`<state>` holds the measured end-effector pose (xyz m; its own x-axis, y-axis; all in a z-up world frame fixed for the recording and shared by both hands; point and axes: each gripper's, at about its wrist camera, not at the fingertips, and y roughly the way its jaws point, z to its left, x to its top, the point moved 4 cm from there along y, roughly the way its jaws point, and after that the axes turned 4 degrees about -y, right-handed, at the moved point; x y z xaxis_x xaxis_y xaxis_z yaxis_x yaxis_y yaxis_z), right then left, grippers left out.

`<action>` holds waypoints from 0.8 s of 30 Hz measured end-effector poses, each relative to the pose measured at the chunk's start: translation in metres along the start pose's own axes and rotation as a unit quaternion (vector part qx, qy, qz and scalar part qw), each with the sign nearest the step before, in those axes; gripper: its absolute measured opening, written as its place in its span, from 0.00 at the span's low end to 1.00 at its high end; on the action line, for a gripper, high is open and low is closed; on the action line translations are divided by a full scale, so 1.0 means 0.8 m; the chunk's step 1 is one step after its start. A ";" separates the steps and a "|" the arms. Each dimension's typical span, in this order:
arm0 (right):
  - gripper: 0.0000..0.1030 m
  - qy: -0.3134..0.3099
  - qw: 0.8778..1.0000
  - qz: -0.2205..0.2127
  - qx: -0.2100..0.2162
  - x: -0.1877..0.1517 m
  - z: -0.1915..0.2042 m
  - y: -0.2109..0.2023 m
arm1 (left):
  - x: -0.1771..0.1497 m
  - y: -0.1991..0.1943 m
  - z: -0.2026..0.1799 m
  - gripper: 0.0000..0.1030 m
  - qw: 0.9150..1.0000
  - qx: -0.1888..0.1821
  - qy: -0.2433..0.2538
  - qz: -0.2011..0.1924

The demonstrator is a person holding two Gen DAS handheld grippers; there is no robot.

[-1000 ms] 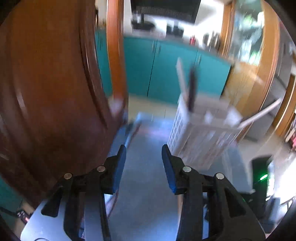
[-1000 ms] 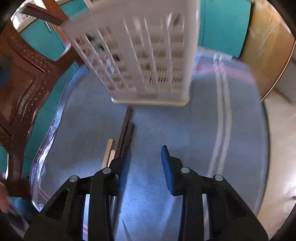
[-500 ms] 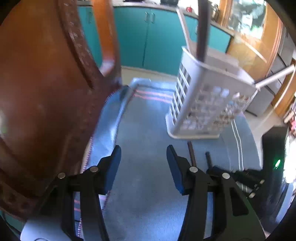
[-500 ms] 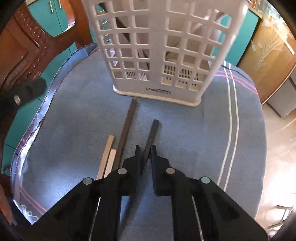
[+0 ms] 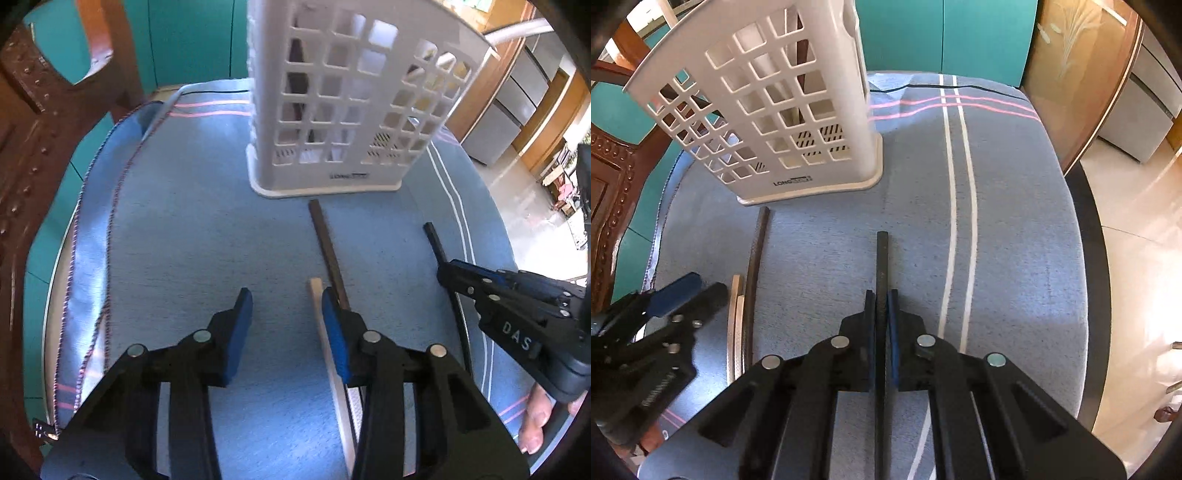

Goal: Organize utensils
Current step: 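Align left tool over a light wooden chopstick while right tool aligns over a black one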

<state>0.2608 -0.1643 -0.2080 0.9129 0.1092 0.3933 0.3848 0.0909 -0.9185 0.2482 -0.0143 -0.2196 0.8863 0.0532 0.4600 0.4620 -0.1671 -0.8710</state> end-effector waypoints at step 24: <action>0.18 -0.016 0.999 0.014 -0.025 -0.036 -0.001 -0.008 | -0.005 -0.004 -0.016 0.29 0.999 0.011 0.045 0.018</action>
<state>0.2323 -0.1690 -0.2132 0.9187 0.1427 0.3682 0.3666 0.0383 -0.9296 0.2429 -0.0265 -0.2160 0.8964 -0.0410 0.4414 0.4316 -0.1459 -0.8902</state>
